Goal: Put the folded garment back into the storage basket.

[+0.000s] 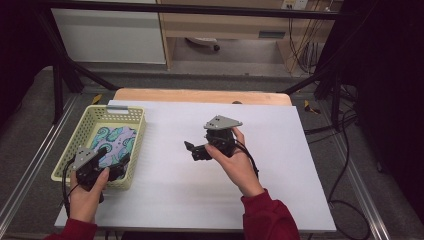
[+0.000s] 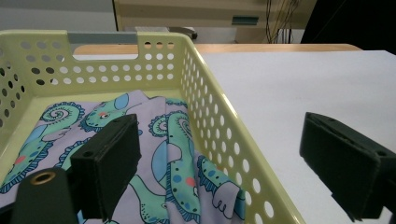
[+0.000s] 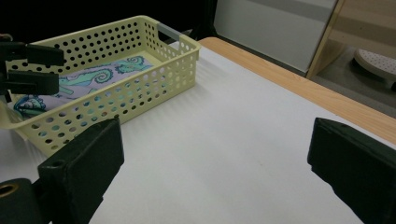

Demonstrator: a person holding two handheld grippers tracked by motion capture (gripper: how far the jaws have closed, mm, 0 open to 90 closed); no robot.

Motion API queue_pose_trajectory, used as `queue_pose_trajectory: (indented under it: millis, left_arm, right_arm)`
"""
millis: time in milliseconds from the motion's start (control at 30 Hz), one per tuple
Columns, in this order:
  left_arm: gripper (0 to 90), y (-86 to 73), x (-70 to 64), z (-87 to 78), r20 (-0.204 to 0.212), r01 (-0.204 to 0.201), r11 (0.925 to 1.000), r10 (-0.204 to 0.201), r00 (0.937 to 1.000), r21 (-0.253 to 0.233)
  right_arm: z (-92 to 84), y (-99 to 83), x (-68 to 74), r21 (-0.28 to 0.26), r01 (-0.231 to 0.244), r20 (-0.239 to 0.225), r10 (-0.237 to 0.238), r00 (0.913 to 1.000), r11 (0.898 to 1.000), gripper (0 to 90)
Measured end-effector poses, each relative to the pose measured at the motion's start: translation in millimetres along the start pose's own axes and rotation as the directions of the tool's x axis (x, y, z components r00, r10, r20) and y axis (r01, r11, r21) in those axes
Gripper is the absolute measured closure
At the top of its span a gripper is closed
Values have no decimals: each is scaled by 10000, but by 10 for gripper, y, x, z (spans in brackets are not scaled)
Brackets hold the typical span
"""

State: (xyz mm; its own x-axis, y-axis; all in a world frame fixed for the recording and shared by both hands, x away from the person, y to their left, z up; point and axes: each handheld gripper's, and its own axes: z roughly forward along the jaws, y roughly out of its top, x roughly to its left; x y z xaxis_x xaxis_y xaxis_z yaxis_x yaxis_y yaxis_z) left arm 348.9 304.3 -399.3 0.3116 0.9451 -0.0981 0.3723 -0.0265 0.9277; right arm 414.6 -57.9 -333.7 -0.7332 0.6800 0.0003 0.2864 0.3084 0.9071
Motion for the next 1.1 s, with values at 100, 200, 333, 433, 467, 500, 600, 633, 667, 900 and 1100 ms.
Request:
queue_pose_trajectory:
  millis: [100, 200, 333, 433, 467, 500, 600, 633, 667, 900, 1100]
  left_arm:
    - [125, 0, -1, -4, 58, -73, 10000, 73, 10000, -20]
    - [123, 2, 5, -12, 97, -143, 9999, 144, 9998, -45]
    - [122, 7, 12, -8, 103, -91, 9999, 92, 9999, -86]
    - [118, 12, 15, -12, 72, -83, 9999, 84, 9999, -115]
    - [118, 13, 16, -14, 65, -69, 9999, 70, 10000, -133]
    - [117, 13, 18, -15, 64, -58, 9999, 59, 10000, -147]
    - [116, 11, 24, -12, 87, -41, 9999, 42, 10000, -138]
    - [116, 9, 27, -12, 84, -24, 9999, 25, 10000, -145]
    - [116, 8, 29, -14, 93, -9, 9999, 10, 10000, -155]
    - [102, 13, 57, -24, 192, 96, 9997, -91, 9998, -221]
    - [96, 16, 57, -24, 221, 120, 9997, -115, 9997, -226]
  right_arm:
    - [-46, 5, -43, -59, -45, 63, 46, 10000, 10000, 45]
    - [-102, 26, -100, -194, -149, 211, 153, 9997, 9997, 52]
    - [-196, 48, -168, -397, -221, 389, 237, 9990, 9990, 47]
    - [-270, 56, -220, -513, -299, 526, 326, 9981, 9982, 38]
    - [-292, 58, -235, -552, -336, 551, 367, 9978, 9979, 36]
    - [-314, 59, -250, -591, -353, 596, 388, 9975, 9976, 33]
    - [-369, 62, -290, -656, -385, 727, 433, 9964, 9971, 31]
    - [-386, 65, -302, -682, -426, 751, 477, 9960, 9968, 31]
    - [-400, 67, -313, -717, -454, 775, 510, 9957, 9964, 31]
    - [-499, 91, -368, -839, -405, 1004, 489, 9937, 9957, 22]
    - [-573, 77, -419, -850, -448, 1101, 541, 9925, 9954, 21]
